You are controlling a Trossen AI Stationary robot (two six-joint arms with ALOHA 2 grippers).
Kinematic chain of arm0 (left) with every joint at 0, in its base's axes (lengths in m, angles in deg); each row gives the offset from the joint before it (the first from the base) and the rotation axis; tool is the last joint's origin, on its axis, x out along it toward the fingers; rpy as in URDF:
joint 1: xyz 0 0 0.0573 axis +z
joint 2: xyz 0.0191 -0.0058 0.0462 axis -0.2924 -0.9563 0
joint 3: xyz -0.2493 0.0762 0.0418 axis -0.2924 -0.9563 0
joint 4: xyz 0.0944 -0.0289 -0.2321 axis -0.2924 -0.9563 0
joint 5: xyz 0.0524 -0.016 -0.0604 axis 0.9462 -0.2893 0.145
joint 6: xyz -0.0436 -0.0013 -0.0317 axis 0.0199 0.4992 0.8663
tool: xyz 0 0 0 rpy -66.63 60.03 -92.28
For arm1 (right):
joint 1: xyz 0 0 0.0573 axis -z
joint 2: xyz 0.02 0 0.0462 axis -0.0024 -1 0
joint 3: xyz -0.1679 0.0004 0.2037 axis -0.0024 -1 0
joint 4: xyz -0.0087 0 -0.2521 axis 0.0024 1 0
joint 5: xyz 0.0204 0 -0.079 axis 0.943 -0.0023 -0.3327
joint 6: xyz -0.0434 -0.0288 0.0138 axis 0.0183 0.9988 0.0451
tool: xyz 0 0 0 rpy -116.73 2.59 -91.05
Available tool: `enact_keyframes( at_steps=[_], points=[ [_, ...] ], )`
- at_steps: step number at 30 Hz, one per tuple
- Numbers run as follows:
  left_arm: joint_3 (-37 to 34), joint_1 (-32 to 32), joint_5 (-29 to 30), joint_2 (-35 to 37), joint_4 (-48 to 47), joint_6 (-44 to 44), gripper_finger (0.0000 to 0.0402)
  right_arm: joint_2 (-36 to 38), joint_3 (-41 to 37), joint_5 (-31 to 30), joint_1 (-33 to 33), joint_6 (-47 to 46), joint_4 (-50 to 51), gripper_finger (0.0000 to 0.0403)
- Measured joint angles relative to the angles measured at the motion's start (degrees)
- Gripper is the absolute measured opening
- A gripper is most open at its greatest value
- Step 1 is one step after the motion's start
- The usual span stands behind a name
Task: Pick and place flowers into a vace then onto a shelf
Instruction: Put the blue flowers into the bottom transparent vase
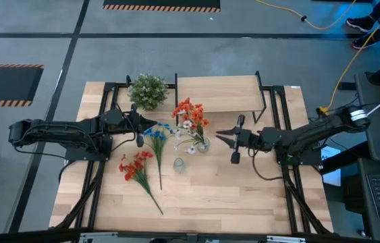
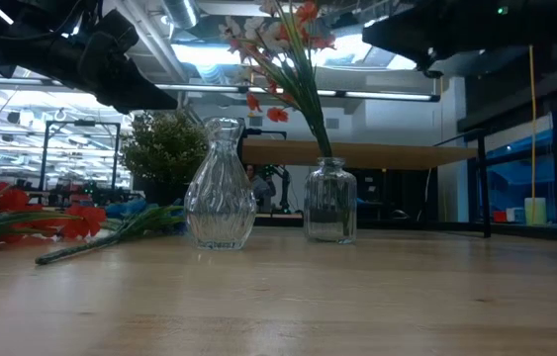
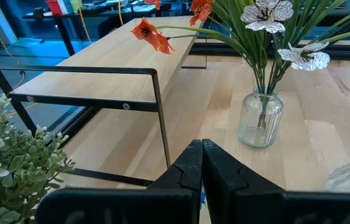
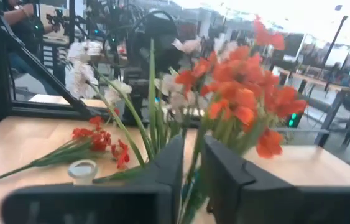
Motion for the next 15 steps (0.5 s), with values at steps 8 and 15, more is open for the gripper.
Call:
enact_keyframes(
  at_steps=[8,15],
  points=[
    [0.00,0.00,0.00,-0.02,0.18,-3.10,0.0004,8.95,0.00,4.84,4.34,-3.44,13.20,0.0010],
    [0.00,0.00,-0.02,0.00,0.22,-1.15,0.0045,9.19,0.00,9.46,8.76,-4.41,15.93,0.0006]
  ],
)
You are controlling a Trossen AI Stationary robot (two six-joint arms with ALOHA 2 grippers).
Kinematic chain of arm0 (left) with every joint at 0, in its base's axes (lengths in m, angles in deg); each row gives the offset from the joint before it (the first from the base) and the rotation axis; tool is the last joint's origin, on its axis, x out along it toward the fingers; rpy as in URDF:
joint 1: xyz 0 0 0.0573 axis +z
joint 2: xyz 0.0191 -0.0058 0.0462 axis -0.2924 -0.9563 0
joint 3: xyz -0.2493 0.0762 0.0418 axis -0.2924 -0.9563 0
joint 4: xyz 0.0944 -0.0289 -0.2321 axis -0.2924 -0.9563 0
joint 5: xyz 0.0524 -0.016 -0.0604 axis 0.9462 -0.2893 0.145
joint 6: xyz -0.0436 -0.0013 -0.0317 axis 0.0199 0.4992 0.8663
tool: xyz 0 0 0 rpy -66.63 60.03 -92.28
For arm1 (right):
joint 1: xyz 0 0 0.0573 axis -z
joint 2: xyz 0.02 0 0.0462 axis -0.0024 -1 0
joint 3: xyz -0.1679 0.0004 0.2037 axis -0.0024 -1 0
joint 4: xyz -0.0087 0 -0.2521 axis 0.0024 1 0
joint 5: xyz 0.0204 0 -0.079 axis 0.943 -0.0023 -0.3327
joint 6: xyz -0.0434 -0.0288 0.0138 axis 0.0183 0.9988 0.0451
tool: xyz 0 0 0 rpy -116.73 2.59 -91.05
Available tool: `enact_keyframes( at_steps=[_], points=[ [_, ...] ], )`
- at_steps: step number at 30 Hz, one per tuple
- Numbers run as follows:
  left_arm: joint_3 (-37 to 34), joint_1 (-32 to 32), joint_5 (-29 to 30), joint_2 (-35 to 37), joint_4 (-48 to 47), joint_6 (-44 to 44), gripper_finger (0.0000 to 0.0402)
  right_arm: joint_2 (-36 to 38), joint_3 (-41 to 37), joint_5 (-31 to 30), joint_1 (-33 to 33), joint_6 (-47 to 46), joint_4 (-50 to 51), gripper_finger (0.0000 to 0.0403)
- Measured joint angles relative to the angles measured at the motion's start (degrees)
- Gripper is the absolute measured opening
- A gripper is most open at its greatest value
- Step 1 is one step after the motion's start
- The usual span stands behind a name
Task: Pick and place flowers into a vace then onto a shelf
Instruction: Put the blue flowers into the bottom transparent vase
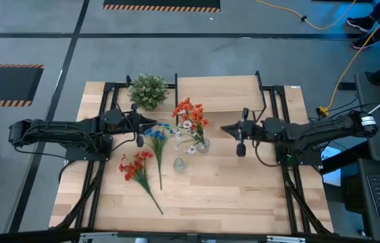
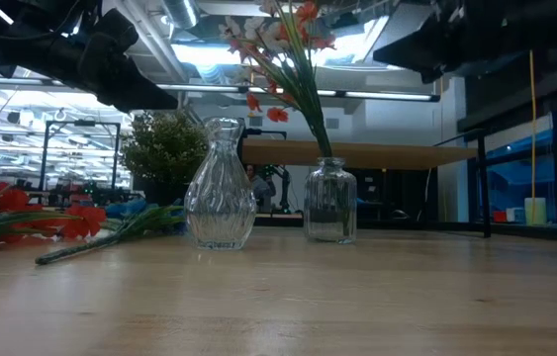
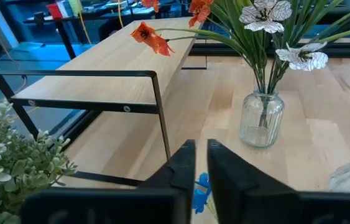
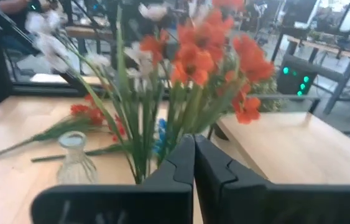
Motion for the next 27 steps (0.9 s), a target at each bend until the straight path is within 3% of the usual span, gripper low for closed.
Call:
enact_keyframes(
  at_steps=[11,15,22,27],
  points=[
    [0.00,0.00,2.34,0.00,-0.02,0.13,0.0211,0.01,0.00,0.14,3.37,-2.22,0.60,0.0002],
    [0.00,-0.01,3.10,0.00,0.12,0.13,0.0253,0.01,0.00,0.15,3.37,-2.43,0.57,0.0002],
    [0.08,-0.34,3.85,0.00,1.70,4.57,0.0271,0.01,0.00,0.18,3.37,-1.74,0.55,0.0003],
    [2.36,-5.79,12.75,-0.02,-3.13,5.53,0.0267,-0.02,0.00,0.20,3.37,-0.73,0.55,0.0003]
  ],
)
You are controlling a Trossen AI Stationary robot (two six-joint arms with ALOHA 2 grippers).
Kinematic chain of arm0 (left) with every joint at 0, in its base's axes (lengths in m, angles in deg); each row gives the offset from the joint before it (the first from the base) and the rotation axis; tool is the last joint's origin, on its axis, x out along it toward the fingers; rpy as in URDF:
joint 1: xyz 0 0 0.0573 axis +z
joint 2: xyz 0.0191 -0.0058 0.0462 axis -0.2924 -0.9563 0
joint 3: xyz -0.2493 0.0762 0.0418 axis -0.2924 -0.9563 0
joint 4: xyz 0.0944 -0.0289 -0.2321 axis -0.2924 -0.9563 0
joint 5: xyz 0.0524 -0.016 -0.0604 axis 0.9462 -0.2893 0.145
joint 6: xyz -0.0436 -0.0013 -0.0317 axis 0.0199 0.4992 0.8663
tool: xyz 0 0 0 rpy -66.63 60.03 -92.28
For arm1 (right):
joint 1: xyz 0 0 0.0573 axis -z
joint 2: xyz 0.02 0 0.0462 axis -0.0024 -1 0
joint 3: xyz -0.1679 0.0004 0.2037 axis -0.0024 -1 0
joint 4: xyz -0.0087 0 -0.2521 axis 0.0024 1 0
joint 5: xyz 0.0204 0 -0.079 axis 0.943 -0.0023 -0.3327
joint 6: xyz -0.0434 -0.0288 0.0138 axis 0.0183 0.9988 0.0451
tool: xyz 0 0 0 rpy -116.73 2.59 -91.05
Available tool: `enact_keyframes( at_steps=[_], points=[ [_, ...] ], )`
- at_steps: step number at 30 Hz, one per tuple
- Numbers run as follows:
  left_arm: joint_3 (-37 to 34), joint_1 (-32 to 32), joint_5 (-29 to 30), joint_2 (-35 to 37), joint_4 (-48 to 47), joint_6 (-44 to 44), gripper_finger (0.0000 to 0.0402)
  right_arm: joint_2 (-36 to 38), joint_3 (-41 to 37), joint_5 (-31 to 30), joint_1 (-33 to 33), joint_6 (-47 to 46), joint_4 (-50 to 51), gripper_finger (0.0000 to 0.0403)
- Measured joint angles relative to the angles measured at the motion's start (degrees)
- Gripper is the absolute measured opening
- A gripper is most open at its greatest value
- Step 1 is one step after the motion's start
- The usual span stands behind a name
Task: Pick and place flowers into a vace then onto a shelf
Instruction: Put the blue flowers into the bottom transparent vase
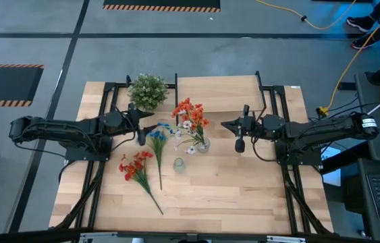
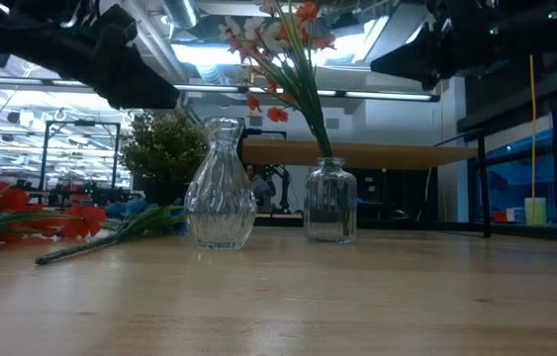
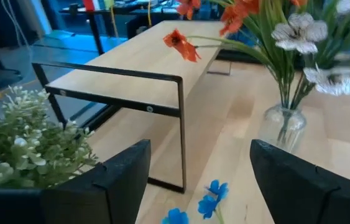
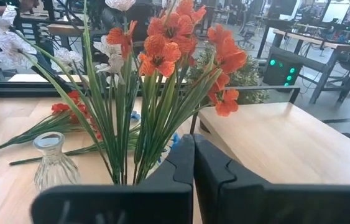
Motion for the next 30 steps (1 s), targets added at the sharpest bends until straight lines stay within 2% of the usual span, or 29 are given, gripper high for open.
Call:
enact_keyframes(
  at_steps=[5,10,13,16,19,24,28,30],
  points=[
    [5.31,-9.62,13.05,-1.25,-7.67,1.69,0.0266,0.00,0.00,3.07,0.00,2.47,0.02,0.0003],
    [10.80,-19.30,24.71,-7.64,-11.99,6.47,0.0265,0.00,0.00,4.49,-0.02,4.96,0.11,0.0003],
    [14.41,-23.64,31.29,-13.22,-17.08,12.73,0.0265,0.00,0.00,4.49,-0.02,5.40,0.21,0.0003],
    [19.37,-26.85,35.30,-19.14,-23.03,20.90,0.0265,0.00,0.00,4.49,-0.02,5.40,1.26,0.0003],
    [25.41,-28.83,35.76,-25.27,-30.46,28.62,0.0265,0.00,0.00,4.48,-0.02,5.44,3.95,0.0003],
    [36.48,-29.92,33.06,-34.65,-47.05,41.00,0.0265,0.00,0.00,4.46,-0.02,5.43,6.99,0.0003],
    [44.52,-28.52,26.71,-40.60,-61.74,55.53,0.0265,0.00,0.00,4.46,0.00,6.58,6.93,0.0003],
    [47.11,-27.58,21.86,-42.82,-65.63,62.44,0.0265,0.00,0.00,4.52,0.00,7.18,6.89,0.0003]
  ],
)
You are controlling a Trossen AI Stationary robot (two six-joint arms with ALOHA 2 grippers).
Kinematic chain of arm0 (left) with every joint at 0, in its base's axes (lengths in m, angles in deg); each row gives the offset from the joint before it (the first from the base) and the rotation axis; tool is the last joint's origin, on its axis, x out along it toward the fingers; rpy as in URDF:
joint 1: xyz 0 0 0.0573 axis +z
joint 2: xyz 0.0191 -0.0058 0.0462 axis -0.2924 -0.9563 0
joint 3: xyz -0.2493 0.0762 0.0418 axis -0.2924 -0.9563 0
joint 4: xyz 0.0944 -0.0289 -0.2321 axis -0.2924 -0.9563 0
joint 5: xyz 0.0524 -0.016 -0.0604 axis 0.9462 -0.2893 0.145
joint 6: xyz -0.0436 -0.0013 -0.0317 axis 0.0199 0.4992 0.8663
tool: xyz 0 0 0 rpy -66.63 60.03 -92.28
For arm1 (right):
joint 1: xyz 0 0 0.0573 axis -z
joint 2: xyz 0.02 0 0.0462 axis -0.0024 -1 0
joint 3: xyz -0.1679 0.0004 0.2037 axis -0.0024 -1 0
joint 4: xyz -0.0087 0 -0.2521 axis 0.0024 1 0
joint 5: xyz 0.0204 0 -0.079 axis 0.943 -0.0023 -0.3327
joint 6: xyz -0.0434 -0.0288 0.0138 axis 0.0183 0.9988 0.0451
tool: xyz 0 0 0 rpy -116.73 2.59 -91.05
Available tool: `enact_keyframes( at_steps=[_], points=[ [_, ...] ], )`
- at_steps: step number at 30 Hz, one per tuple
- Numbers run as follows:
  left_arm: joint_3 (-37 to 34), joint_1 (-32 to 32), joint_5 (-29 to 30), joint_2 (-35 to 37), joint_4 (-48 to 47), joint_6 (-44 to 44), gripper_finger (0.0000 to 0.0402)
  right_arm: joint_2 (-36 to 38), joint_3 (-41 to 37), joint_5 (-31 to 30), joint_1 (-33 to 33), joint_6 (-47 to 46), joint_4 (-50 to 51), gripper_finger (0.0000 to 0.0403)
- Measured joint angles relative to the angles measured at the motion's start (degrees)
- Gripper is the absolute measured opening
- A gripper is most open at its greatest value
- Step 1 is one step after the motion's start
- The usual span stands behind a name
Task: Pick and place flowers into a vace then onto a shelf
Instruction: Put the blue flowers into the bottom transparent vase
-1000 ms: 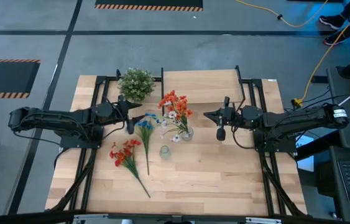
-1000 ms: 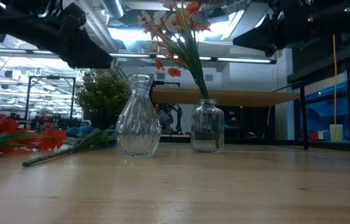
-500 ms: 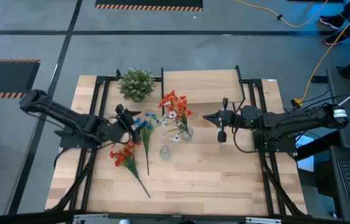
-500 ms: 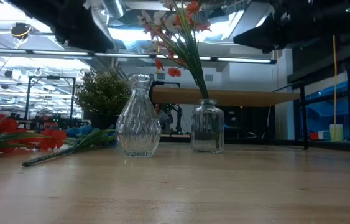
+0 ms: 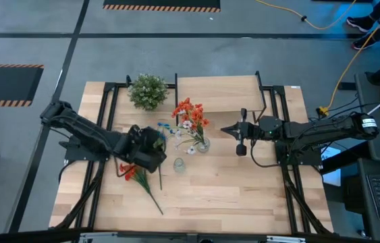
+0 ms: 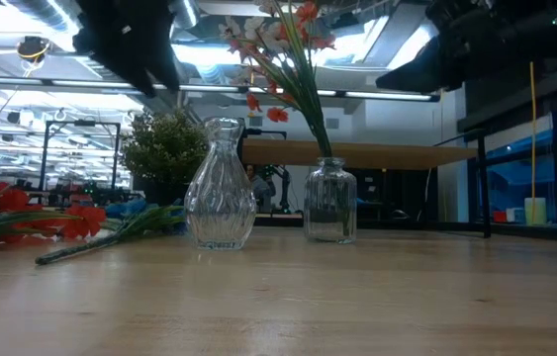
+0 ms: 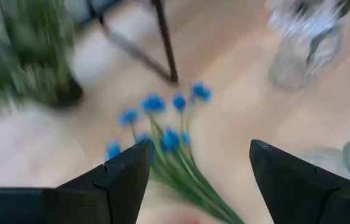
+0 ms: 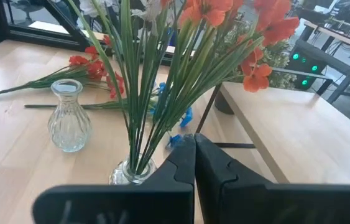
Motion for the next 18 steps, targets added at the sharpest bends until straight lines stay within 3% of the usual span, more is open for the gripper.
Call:
enact_keyframes(
  at_steps=[10,18],
  points=[
    [1.60,3.91,-17.11,-7.85,-0.94,14.36,0.0265,0.00,0.00,1.41,0.00,2.64,1.28,0.0003],
    [1.60,4.95,-18.02,-12.62,-0.57,19.86,0.0264,0.00,0.00,1.41,0.00,2.18,1.83,0.0003]
  ],
)
